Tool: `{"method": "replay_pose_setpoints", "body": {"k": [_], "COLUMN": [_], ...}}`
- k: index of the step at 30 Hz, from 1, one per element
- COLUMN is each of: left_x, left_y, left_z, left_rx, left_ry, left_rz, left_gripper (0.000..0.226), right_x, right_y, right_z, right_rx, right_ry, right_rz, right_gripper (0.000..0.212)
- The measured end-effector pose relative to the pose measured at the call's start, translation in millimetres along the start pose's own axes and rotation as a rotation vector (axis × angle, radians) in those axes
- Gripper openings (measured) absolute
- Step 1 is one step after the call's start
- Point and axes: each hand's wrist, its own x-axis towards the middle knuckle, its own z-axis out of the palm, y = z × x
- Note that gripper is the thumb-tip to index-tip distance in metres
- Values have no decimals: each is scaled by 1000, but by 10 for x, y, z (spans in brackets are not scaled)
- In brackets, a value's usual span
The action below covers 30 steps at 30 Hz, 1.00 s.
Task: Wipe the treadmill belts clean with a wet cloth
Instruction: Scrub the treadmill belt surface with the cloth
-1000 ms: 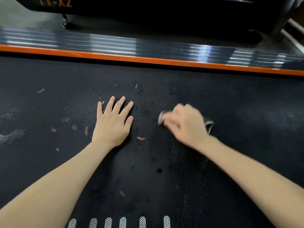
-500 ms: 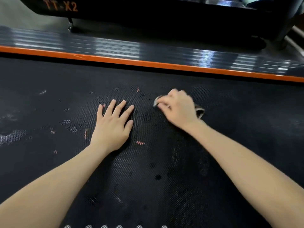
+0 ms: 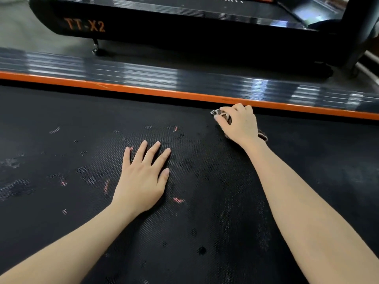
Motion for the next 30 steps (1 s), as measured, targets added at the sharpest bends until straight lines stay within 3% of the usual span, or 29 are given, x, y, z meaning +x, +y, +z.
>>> {"method": "replay_pose_setpoints", "body": {"k": [5,9,13,18,20,23,25,28,30], "left_x": [13,10,9,3,5,0,6,6,0], "left_y": [8,5,11,12,15,20,20,16,18], "left_z": [1,-9,-29,-32,-40,-35,-35,-32,-30], "left_rx": [-4,-6,-13,-19,-14,-20,-29,-23,-20], "left_ry": [0,-20,-17,-14,-13,-17,-15,-3,4], "left_rz": [-7,-9,-5,-3,-7,-20,-15,-6,-2], "left_gripper": [61,63,65,68,66,51,49,49,48], "right_x": [155,-169,-1004,-1676,-1426,-905,-885,-1495,-2113], "right_y": [-262,-592,-835,-829,-815,-907,-1012,-1154,-1241], "right_z": [114,91,-195,-514,-387,-153,-121,-341,-632], "right_rx": [78,178,254,282,197,83,65,146,229], "right_ry": [-34,-89,-38,-133,-32,103,108,81,-52], "right_rz": [75,-181,-277,-526,-468,-126,-10,-105,-216], "right_gripper": [41,41,38,38,35,38,42,36,31]}}
